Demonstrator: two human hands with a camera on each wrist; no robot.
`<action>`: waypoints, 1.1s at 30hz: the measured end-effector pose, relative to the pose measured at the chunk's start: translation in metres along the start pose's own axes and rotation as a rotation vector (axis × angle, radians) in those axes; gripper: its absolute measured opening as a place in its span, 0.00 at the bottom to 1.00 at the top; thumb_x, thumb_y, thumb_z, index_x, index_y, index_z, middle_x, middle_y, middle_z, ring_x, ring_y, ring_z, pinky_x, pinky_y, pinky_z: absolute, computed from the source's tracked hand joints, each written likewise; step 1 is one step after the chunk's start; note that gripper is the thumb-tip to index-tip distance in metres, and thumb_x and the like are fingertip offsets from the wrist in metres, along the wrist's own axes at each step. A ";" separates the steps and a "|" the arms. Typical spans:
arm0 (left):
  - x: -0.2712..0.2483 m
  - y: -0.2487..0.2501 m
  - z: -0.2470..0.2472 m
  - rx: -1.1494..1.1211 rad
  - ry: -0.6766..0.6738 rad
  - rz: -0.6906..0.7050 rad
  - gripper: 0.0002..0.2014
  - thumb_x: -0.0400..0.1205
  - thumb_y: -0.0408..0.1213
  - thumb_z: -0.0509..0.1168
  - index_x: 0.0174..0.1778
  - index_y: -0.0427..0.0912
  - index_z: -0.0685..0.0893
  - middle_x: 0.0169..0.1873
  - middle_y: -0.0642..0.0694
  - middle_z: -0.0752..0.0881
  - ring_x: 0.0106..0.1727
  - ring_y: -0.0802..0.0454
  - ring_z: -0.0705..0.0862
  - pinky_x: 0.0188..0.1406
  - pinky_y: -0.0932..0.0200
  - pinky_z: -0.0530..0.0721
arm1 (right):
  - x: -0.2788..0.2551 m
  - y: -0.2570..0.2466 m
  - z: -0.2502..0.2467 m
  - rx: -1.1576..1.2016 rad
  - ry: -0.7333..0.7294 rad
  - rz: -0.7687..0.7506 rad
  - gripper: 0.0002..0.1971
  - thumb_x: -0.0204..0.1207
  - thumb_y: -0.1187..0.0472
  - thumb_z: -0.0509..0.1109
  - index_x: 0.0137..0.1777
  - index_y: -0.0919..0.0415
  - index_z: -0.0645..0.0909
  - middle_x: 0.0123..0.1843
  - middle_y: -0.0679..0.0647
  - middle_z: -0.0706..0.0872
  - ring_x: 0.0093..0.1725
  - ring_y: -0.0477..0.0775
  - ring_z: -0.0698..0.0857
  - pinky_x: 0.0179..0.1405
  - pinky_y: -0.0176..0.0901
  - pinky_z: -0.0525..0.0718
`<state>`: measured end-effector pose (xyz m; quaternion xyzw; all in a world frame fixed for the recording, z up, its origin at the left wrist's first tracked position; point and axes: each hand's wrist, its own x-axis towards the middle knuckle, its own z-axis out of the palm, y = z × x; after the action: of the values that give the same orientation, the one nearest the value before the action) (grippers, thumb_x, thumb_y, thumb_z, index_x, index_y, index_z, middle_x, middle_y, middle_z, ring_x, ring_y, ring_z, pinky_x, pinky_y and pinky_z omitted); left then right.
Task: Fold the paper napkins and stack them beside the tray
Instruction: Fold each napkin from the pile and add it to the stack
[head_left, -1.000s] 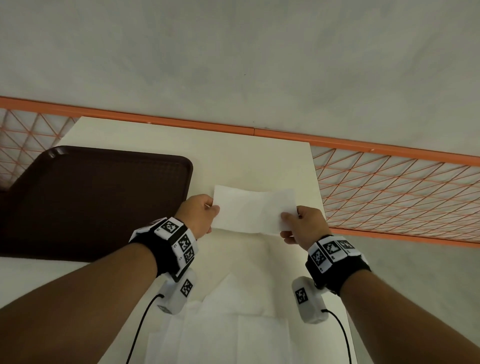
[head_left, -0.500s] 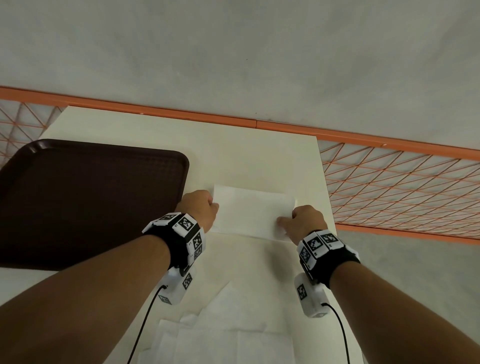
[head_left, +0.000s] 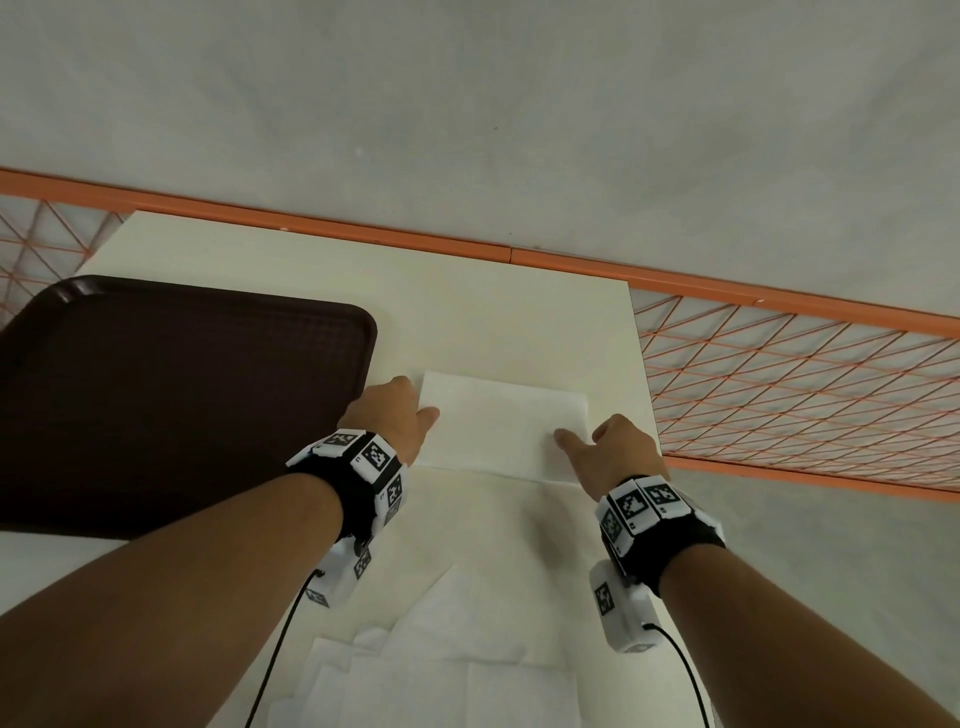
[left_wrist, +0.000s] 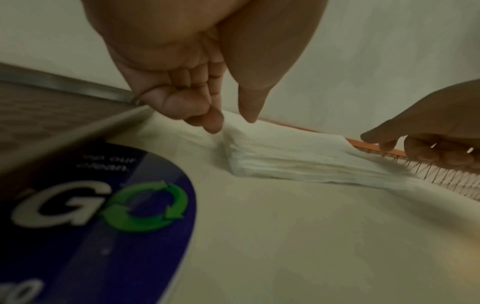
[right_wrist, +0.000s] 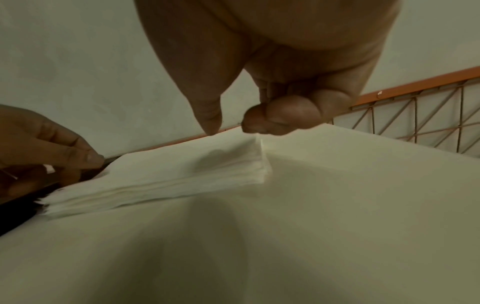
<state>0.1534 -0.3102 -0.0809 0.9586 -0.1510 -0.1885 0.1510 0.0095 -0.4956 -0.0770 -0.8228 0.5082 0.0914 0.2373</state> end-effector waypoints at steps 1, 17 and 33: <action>-0.004 0.000 -0.004 0.004 0.014 0.006 0.20 0.83 0.54 0.62 0.62 0.42 0.78 0.55 0.42 0.84 0.54 0.40 0.84 0.47 0.51 0.83 | -0.005 0.002 -0.004 0.003 0.008 0.001 0.30 0.72 0.32 0.66 0.61 0.56 0.75 0.56 0.54 0.84 0.51 0.58 0.83 0.45 0.47 0.78; -0.158 -0.031 0.025 0.188 -0.569 0.498 0.22 0.77 0.55 0.69 0.65 0.50 0.81 0.62 0.52 0.80 0.63 0.52 0.79 0.65 0.54 0.78 | -0.144 0.069 0.042 0.083 -0.240 -0.389 0.06 0.75 0.49 0.69 0.40 0.48 0.83 0.39 0.45 0.87 0.41 0.45 0.84 0.43 0.39 0.83; -0.188 -0.025 0.052 0.408 -0.463 0.469 0.25 0.74 0.49 0.73 0.64 0.48 0.75 0.64 0.49 0.75 0.66 0.46 0.73 0.66 0.48 0.71 | -0.180 0.120 0.058 0.145 -0.190 -0.305 0.04 0.76 0.49 0.69 0.41 0.44 0.79 0.39 0.43 0.85 0.41 0.44 0.84 0.44 0.38 0.83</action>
<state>-0.0284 -0.2346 -0.0759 0.8404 -0.4305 -0.3265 -0.0422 -0.1751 -0.3697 -0.0929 -0.8588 0.3582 0.0946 0.3540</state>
